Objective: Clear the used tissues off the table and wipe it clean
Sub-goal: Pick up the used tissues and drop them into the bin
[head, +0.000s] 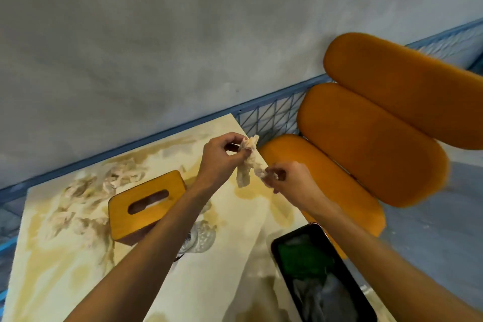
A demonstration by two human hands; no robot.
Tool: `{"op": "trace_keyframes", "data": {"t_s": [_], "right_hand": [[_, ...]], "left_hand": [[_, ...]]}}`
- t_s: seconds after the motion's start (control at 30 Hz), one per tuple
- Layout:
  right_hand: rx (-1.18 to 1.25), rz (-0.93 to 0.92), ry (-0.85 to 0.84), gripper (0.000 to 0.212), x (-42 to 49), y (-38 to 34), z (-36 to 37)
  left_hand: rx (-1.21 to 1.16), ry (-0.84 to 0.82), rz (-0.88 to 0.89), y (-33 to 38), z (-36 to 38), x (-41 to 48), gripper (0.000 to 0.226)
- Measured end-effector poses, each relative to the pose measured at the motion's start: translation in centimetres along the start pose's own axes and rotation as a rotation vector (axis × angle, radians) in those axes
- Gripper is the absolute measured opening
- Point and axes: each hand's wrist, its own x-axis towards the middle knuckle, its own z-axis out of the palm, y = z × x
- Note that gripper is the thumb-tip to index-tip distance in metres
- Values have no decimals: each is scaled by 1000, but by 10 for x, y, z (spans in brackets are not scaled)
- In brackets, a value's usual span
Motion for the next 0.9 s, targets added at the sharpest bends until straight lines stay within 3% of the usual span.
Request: {"op": "trace_keyframes", "data": {"t_s": [0.43,0.63,0.9], "right_hand": [[36,172,35,13,-156,187,-104],[25,286,57,16,-234,278,-103],[13,530,-44,15,-312,368,-84]], "left_hand": [[-144,-276,-51,62,228,-99,17],[-127,-383,-165,64,320,-165,17],[-92,-511,-357,41,397,-227,16]]}}
